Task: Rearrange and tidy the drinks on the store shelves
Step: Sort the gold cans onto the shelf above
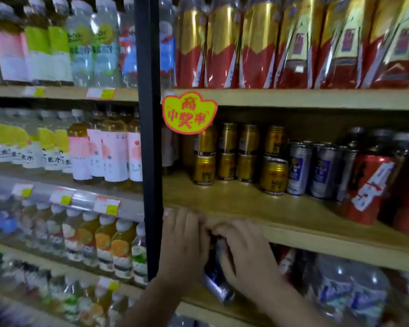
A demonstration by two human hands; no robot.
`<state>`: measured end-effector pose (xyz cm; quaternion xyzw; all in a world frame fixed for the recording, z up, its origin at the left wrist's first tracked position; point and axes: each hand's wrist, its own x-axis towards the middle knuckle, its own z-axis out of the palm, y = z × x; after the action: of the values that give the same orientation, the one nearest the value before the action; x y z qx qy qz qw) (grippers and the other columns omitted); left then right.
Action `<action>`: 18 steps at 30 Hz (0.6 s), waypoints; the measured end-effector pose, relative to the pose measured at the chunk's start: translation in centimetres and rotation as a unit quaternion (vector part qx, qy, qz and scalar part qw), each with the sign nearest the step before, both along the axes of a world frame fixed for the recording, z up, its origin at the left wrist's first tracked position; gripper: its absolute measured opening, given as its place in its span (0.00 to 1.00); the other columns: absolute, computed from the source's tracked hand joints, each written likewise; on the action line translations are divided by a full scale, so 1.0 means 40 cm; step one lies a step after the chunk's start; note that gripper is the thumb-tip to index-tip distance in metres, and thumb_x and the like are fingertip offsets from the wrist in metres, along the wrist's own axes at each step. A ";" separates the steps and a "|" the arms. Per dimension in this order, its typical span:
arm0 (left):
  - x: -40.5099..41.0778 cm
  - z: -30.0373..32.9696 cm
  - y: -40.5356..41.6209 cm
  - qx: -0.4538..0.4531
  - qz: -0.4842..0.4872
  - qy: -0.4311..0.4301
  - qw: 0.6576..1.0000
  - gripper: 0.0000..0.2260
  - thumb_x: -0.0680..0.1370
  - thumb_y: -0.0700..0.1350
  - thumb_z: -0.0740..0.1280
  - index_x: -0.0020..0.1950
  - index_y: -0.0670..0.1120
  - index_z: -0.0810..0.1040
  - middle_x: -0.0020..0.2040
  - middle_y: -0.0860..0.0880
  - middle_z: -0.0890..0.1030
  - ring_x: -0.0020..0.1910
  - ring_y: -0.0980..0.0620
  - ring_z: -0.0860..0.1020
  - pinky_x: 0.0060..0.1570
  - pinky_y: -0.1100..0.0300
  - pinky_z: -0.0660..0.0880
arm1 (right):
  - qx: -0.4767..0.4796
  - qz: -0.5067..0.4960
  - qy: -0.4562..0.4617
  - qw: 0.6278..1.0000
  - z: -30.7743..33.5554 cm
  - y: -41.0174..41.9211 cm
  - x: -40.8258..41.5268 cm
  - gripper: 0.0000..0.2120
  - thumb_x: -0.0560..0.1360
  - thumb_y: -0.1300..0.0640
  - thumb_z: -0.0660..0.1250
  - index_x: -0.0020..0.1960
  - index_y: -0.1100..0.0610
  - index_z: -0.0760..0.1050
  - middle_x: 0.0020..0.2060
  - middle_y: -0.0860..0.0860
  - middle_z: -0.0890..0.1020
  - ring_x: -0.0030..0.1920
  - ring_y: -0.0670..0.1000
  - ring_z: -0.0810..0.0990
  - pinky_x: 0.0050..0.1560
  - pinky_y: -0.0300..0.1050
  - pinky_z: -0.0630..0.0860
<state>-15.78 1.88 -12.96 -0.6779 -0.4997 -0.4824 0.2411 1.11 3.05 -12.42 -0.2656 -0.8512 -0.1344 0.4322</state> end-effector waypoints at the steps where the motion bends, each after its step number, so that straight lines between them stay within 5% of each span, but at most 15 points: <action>1: -0.002 -0.052 -0.018 -0.025 -0.004 0.019 0.999 0.02 0.78 0.41 0.61 0.49 0.47 0.70 0.46 0.48 0.72 0.44 0.44 0.71 0.46 0.50 0.70 | 0.006 0.023 -0.013 1.000 -0.064 -0.021 0.012 0.10 0.78 0.57 0.61 0.59 0.52 0.71 0.50 0.52 0.77 0.48 0.55 0.74 0.49 0.48 0.71; 3: -0.011 -0.148 -0.019 -0.134 0.005 0.036 0.990 0.04 0.76 0.41 0.63 0.50 0.47 0.72 0.46 0.48 0.73 0.45 0.43 0.74 0.44 0.49 0.73 | -0.098 -0.021 -0.059 0.993 -0.166 -0.032 0.021 0.12 0.77 0.55 0.62 0.60 0.51 0.71 0.52 0.51 0.74 0.51 0.54 0.74 0.51 0.49 0.72; 5: -0.022 -0.223 0.001 -0.281 0.068 0.064 0.955 0.13 0.78 0.42 0.64 0.62 0.46 0.73 0.56 0.46 0.75 0.55 0.42 0.75 0.52 0.49 0.75 | -0.251 -0.137 -0.112 0.952 -0.246 -0.011 0.010 0.21 0.77 0.49 0.62 0.69 0.50 0.67 0.61 0.50 0.70 0.62 0.54 0.72 0.60 0.48 0.72; 7: -0.039 -0.276 0.024 -0.402 0.122 0.095 0.902 0.25 0.81 0.42 0.60 0.78 0.45 0.60 0.72 0.45 0.68 0.70 0.43 0.68 0.62 0.51 0.71 | -0.346 -0.194 -0.129 0.909 -0.295 0.023 -0.004 0.29 0.78 0.45 0.63 0.75 0.51 0.61 0.67 0.52 0.66 0.67 0.56 0.68 0.65 0.49 0.71; 9: -0.052 -0.304 0.042 -0.452 0.158 0.124 0.869 0.33 0.80 0.40 0.60 0.82 0.46 0.49 0.79 0.44 0.60 0.77 0.43 0.62 0.63 0.51 0.72 | -0.407 -0.184 -0.101 0.889 -0.328 0.049 -0.013 0.32 0.78 0.46 0.66 0.77 0.52 0.58 0.68 0.53 0.68 0.64 0.57 0.73 0.57 0.49 0.76; 11: -0.057 -0.309 0.055 -0.415 0.158 0.135 0.886 0.34 0.75 0.37 0.66 0.81 0.44 0.60 0.76 0.42 0.69 0.72 0.42 0.71 0.52 0.50 0.80 | -0.420 -0.173 -0.072 0.888 -0.357 0.064 -0.010 0.32 0.79 0.48 0.67 0.78 0.53 0.57 0.68 0.53 0.72 0.59 0.56 0.78 0.49 0.48 0.79; 13: -0.055 -0.309 0.062 -0.357 0.181 0.192 0.896 0.29 0.69 0.38 0.74 0.71 0.43 0.76 0.61 0.42 0.82 0.58 0.42 0.82 0.36 0.53 0.81 | -0.408 -0.165 -0.059 0.896 -0.376 0.066 0.011 0.29 0.79 0.48 0.66 0.75 0.53 0.59 0.66 0.53 0.74 0.57 0.55 0.79 0.48 0.47 0.78; 18: -0.059 -0.295 0.076 -0.227 0.206 0.281 0.909 0.16 0.72 0.41 0.65 0.58 0.42 0.84 0.47 0.42 0.83 0.47 0.41 0.83 0.31 0.54 0.80 | -0.396 -0.175 -0.067 0.899 -0.393 0.042 0.162 0.24 0.75 0.45 0.68 0.66 0.43 0.62 0.57 0.46 0.77 0.50 0.47 0.78 0.45 0.42 0.79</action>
<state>-18.14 4.93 -24.76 -0.7042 -0.6354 -0.0851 0.3053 7.61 4.74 -28.12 -0.5501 -0.8008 0.1226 0.2026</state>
